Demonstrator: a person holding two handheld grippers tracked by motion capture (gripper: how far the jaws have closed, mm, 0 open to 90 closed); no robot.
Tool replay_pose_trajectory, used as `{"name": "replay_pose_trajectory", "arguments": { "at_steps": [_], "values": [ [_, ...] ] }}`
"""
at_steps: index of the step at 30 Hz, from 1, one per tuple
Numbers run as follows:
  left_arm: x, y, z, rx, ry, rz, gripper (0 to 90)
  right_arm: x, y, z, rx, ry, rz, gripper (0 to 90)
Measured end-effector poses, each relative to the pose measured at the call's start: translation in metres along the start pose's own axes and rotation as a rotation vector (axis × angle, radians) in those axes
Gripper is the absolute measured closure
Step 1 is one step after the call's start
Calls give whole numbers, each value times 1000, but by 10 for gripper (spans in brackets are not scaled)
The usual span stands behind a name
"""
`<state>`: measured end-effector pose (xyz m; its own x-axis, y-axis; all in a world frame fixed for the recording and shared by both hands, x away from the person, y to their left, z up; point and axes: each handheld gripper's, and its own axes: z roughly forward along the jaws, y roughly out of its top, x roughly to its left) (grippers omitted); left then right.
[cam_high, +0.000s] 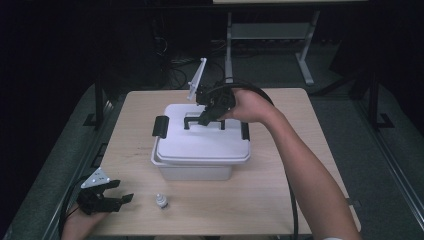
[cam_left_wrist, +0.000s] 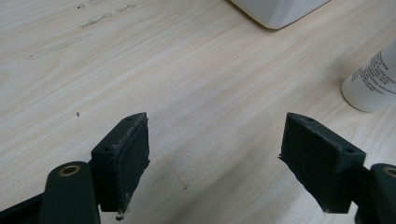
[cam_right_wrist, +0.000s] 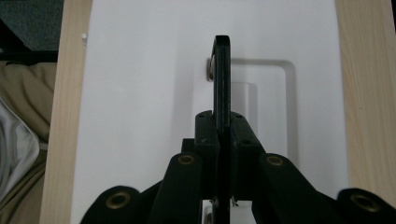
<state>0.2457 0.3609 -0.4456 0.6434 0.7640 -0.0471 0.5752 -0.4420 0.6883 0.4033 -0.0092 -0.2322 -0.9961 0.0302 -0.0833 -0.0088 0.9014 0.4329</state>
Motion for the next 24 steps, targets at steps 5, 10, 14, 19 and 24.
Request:
{"name": "replay_pose_trajectory", "arguments": {
  "at_steps": [5,10,14,19,24],
  "values": [
    [-1,1,1,5,3,6,236,7,-13,-12,-5,-12,7,838],
    [-3,2,3,16,2,13,236,17,-32,-25,13,-25,27,838],
    [-4,2,4,21,0,11,236,22,-44,-33,8,-38,38,838],
    [-5,2,6,21,5,9,238,30,-65,-46,1,-55,66,838],
    [-6,2,7,25,2,3,241,37,-91,-59,-4,-78,95,838]
  ]
}}
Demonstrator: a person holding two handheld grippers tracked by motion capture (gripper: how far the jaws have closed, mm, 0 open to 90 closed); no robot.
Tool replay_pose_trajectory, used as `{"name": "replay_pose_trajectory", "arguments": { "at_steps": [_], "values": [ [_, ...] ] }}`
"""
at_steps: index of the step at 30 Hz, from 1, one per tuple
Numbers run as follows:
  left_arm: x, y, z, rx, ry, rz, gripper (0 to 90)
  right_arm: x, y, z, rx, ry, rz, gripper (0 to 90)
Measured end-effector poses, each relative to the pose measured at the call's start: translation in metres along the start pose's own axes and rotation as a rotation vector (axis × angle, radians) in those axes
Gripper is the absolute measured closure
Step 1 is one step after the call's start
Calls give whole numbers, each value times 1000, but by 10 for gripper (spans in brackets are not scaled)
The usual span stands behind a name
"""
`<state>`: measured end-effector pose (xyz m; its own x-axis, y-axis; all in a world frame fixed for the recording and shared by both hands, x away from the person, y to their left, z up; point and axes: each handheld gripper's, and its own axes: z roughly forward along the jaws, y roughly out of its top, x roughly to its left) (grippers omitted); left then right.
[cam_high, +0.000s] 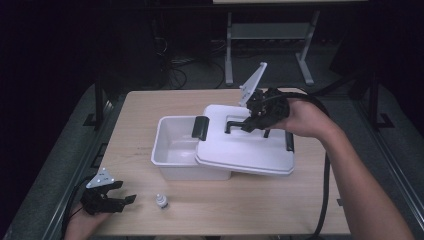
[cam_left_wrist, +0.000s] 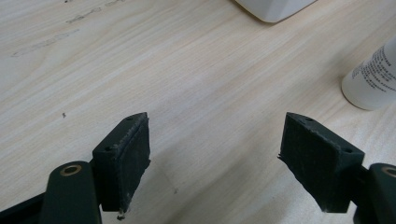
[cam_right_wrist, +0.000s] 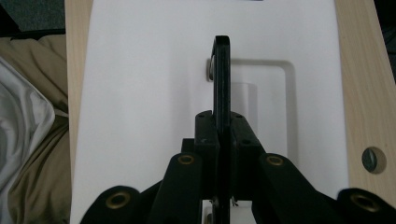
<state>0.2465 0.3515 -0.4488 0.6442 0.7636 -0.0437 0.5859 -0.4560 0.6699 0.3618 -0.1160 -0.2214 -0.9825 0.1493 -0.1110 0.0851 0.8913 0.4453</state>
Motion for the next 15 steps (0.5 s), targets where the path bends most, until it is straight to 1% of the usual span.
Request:
{"name": "replay_pose_trajectory", "arguments": {
  "at_steps": [2,3,5,8,9,13,15],
  "values": [
    [0,0,1,14,-3,2,241,2,-8,-4,2,-8,9,838],
    [0,0,1,14,-3,2,241,2,-8,-4,2,-8,9,838],
    [-1,1,2,13,-3,-1,241,4,-17,-9,4,-17,24,838],
    [-1,1,2,15,-1,6,241,7,-27,-15,1,-28,37,838],
    [-2,1,3,17,-3,-1,241,8,-31,-18,-1,-32,43,838],
    [1,-1,4,30,1,3,241,12,-47,-25,-8,-46,64,838],
    [1,-1,4,28,5,-1,241,13,-55,-28,-7,-52,78,838]
  ]
}}
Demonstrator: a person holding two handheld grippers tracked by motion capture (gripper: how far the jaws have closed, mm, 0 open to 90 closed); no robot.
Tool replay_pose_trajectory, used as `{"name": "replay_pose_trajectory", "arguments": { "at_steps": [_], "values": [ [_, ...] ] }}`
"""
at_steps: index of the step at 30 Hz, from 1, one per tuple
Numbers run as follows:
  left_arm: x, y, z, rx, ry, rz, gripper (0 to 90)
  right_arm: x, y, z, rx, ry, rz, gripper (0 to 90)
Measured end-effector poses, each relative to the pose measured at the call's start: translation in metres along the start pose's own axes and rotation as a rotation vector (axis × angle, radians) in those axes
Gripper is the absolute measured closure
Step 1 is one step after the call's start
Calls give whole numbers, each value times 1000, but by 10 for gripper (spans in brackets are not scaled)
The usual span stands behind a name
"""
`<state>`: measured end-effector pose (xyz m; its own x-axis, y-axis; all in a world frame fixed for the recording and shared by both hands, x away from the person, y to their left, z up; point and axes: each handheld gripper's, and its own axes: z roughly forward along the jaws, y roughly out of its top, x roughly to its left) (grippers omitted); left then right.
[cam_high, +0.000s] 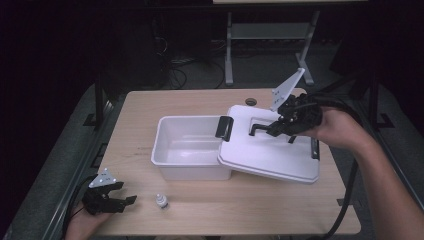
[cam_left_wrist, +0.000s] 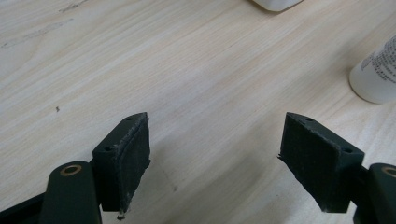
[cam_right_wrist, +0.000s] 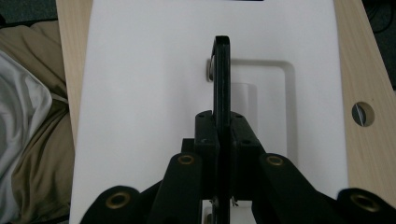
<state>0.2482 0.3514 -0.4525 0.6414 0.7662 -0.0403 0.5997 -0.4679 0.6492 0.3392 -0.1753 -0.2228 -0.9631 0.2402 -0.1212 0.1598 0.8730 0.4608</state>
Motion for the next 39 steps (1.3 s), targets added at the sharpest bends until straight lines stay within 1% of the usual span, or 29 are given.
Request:
{"name": "replay_pose_trajectory", "arguments": {
  "at_steps": [5,6,7,9,10,11,13,14,21,23,24,26,28,29,30,32,33,39],
  "values": [
    [0,0,0,1,2,2,241,2,-18,-5,3,-9,29,838],
    [0,0,0,2,2,2,241,3,-25,-6,1,-11,40,838],
    [0,0,0,4,2,3,241,3,-25,-6,1,-11,40,838],
    [0,0,-1,4,4,4,241,4,-35,-9,1,-16,51,838],
    [-1,0,-1,2,5,5,241,4,-35,-9,1,-16,51,838],
    [-1,0,-1,2,6,5,241,5,-42,-10,2,-21,66,838],
    [0,0,-1,2,7,4,241,5,-48,-12,1,-24,70,838],
    [0,0,-1,2,7,2,241,5,-48,-12,1,-24,70,838],
    [0,-1,-1,5,11,2,244,6,-70,-10,5,-25,100,837],
    [0,-1,-2,8,8,-3,244,5,-75,-8,7,-21,116,838],
    [0,-1,-1,6,10,-4,244,4,-80,-4,7,-18,122,838],
    [0,-1,-2,7,12,-5,244,3,-84,0,8,-11,128,838],
    [1,-1,-2,6,13,-4,244,3,-86,2,8,-8,130,838],
    [1,-2,-2,6,12,-5,244,2,-90,8,13,1,134,838],
    [1,-2,-2,6,12,-5,244,2,-90,8,13,1,134,838],
    [1,-2,-2,8,11,-6,244,1,-94,16,19,10,137,837],
    [1,-2,-2,8,11,-6,244,1,-94,16,19,10,137,837],
    [0,-2,-1,7,11,-7,244,0,-104,35,14,31,145,838]
  ]
}}
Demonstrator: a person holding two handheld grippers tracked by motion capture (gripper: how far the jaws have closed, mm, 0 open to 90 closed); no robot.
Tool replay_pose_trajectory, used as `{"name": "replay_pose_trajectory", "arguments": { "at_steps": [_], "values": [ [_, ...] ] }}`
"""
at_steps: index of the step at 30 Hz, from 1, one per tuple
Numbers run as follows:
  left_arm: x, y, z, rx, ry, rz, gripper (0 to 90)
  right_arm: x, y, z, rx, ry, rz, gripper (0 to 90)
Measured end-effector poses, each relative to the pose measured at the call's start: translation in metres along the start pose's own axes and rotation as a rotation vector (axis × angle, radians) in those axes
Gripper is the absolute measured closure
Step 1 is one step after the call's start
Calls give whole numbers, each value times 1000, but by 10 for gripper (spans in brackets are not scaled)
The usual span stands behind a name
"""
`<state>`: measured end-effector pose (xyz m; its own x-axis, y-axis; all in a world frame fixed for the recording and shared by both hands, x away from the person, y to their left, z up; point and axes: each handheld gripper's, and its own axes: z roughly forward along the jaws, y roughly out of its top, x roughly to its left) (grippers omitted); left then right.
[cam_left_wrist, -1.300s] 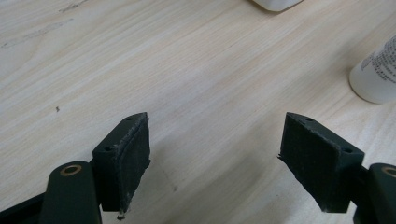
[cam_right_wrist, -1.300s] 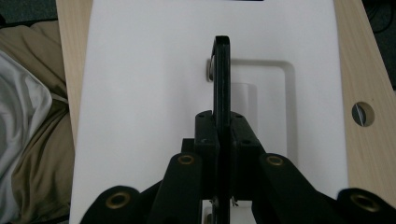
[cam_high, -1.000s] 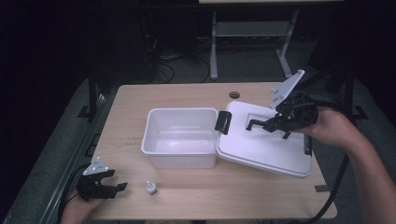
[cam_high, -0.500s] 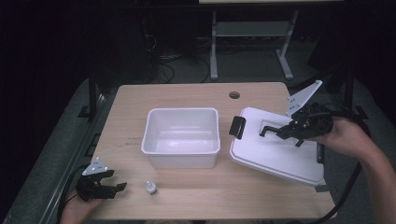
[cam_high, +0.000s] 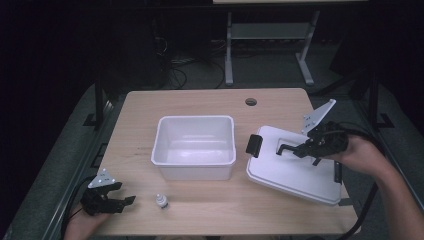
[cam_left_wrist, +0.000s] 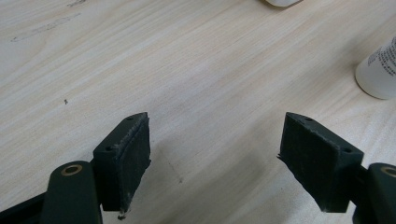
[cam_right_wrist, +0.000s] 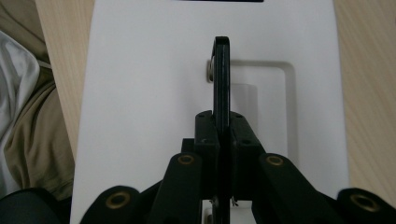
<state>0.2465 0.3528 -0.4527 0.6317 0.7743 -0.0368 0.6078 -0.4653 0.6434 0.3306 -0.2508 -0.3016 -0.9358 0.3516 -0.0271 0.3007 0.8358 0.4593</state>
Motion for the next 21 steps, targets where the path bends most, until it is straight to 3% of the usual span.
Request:
{"name": "replay_pose_trajectory", "arguments": {
  "at_steps": [9,21],
  "values": [
    [0,0,0,1,0,2,244,-6,-18,36,16,34,43,837],
    [-1,0,-1,2,6,10,244,-10,-32,69,28,47,79,837]
  ]
}}
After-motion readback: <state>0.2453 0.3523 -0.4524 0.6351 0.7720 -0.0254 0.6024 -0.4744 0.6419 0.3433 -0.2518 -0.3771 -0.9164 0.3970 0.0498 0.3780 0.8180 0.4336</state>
